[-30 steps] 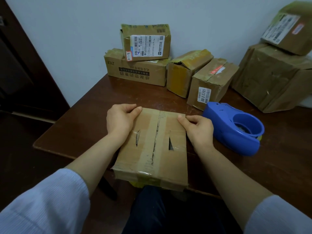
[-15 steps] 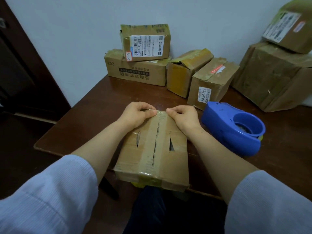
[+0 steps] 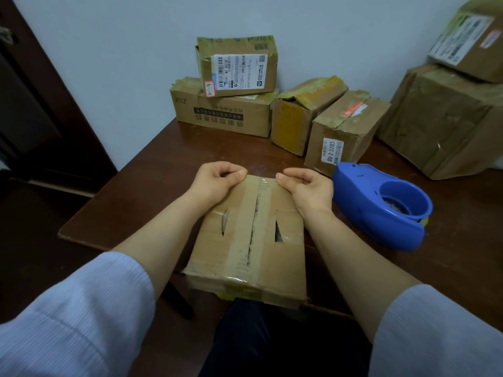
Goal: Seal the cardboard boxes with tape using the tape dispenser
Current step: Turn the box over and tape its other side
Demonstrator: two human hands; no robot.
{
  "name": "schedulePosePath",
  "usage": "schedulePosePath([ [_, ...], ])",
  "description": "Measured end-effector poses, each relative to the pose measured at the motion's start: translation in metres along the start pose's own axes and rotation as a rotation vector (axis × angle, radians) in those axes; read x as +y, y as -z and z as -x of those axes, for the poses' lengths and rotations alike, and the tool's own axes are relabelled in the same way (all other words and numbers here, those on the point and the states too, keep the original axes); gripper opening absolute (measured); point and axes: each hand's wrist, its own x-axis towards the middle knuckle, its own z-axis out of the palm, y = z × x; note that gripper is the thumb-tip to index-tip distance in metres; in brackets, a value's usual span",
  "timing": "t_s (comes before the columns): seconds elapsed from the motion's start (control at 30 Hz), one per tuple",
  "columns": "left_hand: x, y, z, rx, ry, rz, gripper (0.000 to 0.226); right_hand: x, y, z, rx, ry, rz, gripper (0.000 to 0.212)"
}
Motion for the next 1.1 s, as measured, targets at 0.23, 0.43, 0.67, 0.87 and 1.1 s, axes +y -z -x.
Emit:
schedulePosePath([
  [0.23,-0.003,-0.002,0.002,-0.016,0.023,-0.058,0.013,0.007,0.013,0.005,-0.134,0.01,0.09,0.015],
  [0.43,0.004,-0.004,0.0,0.062,-0.353,-0.829,0.034,-0.01,0.007,-0.006,-0.132,0.187,0.529,0.02],
  [0.67,0.018,-0.014,0.001,-0.141,-0.359,-0.693,0.032,-0.008,-0.007,-0.002,-0.181,0.147,0.375,0.022],
  [0.87,0.012,0.025,0.005,-0.188,-0.112,-0.731,0.042,-0.013,0.01,0.006,-0.259,0.148,0.657,0.065],
  [1.1,0.006,0.041,0.006,0.167,0.187,-0.919,0.049,-0.043,0.043,0.056,-0.366,0.285,1.112,0.085],
])
